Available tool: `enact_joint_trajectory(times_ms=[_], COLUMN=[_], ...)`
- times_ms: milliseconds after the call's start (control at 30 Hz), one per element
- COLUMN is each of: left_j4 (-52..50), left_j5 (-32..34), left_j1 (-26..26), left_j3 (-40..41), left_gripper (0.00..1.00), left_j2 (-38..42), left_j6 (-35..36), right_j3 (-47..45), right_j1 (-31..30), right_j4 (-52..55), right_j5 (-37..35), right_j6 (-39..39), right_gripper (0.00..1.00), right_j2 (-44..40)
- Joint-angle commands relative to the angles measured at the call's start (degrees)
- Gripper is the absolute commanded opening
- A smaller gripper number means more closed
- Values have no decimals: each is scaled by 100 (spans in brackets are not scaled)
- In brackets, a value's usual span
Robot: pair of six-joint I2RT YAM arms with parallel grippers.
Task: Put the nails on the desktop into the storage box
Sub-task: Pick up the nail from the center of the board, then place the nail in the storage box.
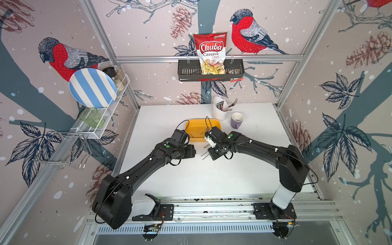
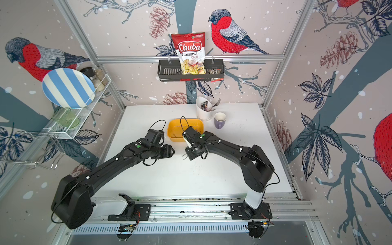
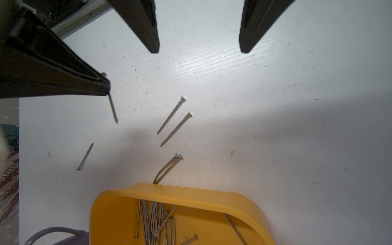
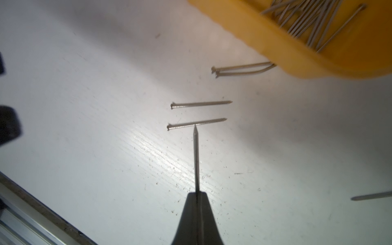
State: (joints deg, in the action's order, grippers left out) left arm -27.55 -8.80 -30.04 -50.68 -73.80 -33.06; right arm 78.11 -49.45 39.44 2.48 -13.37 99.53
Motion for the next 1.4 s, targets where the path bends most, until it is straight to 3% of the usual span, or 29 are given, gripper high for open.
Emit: enact_joint_trajectory(times_ms=[0, 133, 300, 900, 1133, 1367], left_j4=[268, 479, 514, 408, 408, 483], left_j5=[44, 30, -107, -302, -403, -498], left_j1=[68, 152, 183, 197, 192, 192], left_j3=[58, 166, 220, 299, 180, 61], left_gripper=[63, 65, 65, 66, 66, 66], left_j2=[127, 338, 308, 264, -31, -237], left_j6=[-202, -319, -315, -243, -96, -54], right_j3=[261, 576, 1100, 2402, 2402, 2421], right_j1=[339, 993, 1554, 1702, 1724, 1726], right_j4=[-24, -233, -445, -377, -315, -183], right_j5=[543, 1078, 1430, 1228, 1190, 1192], right_j6=[-332, -852, -1378, -1537, -1507, -1443], right_gripper=[0, 0, 0, 0, 22, 27], right_j2=[-208, -263, 293, 2533, 2542, 2134])
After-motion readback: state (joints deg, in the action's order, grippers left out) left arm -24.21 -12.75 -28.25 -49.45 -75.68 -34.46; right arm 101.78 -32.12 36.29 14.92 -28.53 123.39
